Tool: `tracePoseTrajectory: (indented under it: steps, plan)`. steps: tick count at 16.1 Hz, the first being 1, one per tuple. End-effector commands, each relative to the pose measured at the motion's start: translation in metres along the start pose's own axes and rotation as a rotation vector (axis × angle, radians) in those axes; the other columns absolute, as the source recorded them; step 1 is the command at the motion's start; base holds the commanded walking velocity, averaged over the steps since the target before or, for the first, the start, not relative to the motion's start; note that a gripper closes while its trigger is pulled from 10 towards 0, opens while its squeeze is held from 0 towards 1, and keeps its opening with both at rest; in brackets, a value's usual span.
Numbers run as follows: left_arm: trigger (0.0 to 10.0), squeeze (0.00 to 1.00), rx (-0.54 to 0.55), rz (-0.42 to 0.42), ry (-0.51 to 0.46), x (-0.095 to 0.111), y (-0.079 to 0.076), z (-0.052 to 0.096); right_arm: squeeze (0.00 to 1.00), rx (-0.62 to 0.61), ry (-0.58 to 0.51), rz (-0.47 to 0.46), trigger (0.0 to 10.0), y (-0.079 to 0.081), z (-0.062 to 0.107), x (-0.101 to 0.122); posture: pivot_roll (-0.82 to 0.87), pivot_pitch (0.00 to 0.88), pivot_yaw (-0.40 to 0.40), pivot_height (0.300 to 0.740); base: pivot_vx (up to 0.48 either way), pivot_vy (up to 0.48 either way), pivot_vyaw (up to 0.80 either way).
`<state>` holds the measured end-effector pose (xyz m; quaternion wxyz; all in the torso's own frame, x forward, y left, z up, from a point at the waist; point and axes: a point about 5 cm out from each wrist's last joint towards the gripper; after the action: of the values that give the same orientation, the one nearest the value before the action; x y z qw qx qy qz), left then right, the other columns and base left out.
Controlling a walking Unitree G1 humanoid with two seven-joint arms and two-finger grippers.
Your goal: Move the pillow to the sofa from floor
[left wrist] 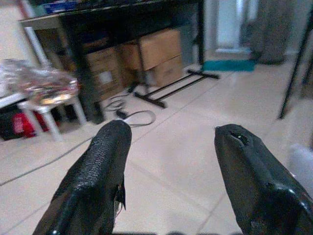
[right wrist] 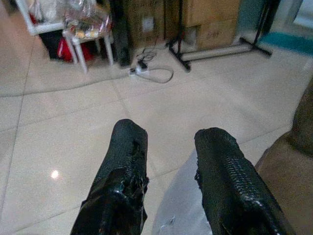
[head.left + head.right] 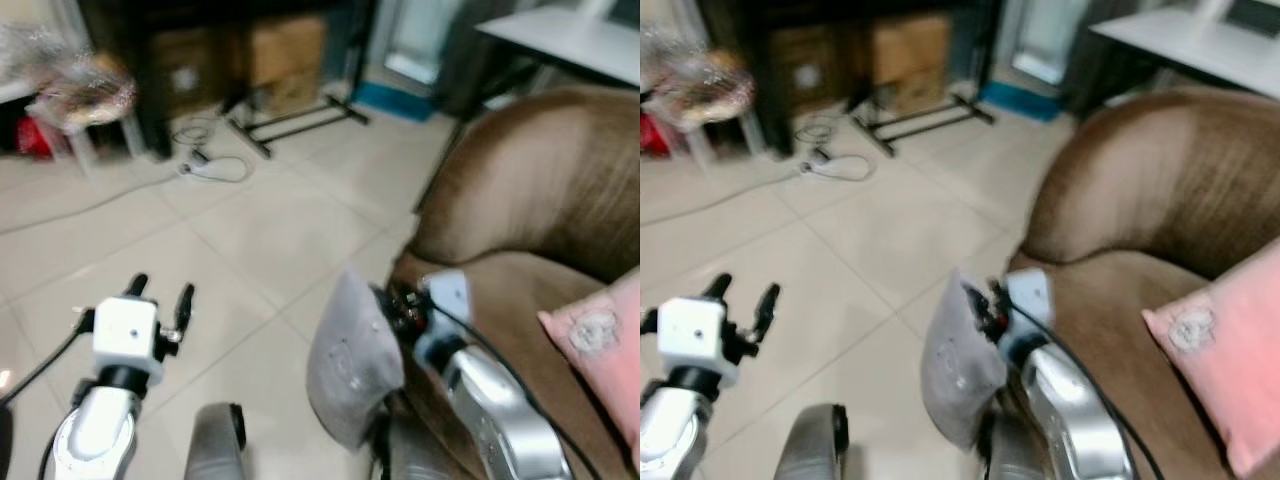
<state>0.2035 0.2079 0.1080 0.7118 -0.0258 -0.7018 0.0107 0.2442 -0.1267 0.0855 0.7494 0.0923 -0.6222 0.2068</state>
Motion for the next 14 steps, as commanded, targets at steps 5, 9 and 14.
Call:
tracePoseTrajectory:
  steps: [5, 9, 14]
  plan:
    - [10.0, 1.00, -0.082, 0.065, 0.051, -0.007, -0.010, 0.003, 0.00, -0.060, 0.055, -0.006, 10.0, -0.020, 0.004, -0.012, 0.00, 0.000, -0.065, 0.531, 0.000, 0.000, 0.00]
    - [10.0, 1.00, -0.109, 0.024, 0.049, -0.005, -0.008, -0.001, 0.00, -0.027, 0.036, 0.011, 10.0, -0.019, -0.007, -0.009, 0.00, 0.000, -0.056, 0.506, 0.000, 0.000, 0.00]
    - [10.0, 1.00, -0.157, -0.028, 0.038, 0.000, -0.001, -0.011, 0.00, 0.010, 0.044, 0.024, 10.0, -0.019, -0.027, -0.013, 0.01, 0.000, -0.052, 0.451, 0.000, 0.000, 0.00]
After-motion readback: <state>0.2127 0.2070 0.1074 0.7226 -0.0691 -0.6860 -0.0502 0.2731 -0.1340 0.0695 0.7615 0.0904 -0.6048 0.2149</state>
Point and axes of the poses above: a point about 5 cm out from each wrist's last joint towards the gripper, its own z axis pointing back from the gripper into the wrist, its own x axis along the axis of the wrist's last joint, y = z × x, and after that the axes turned 14 degrees about z, right-handed
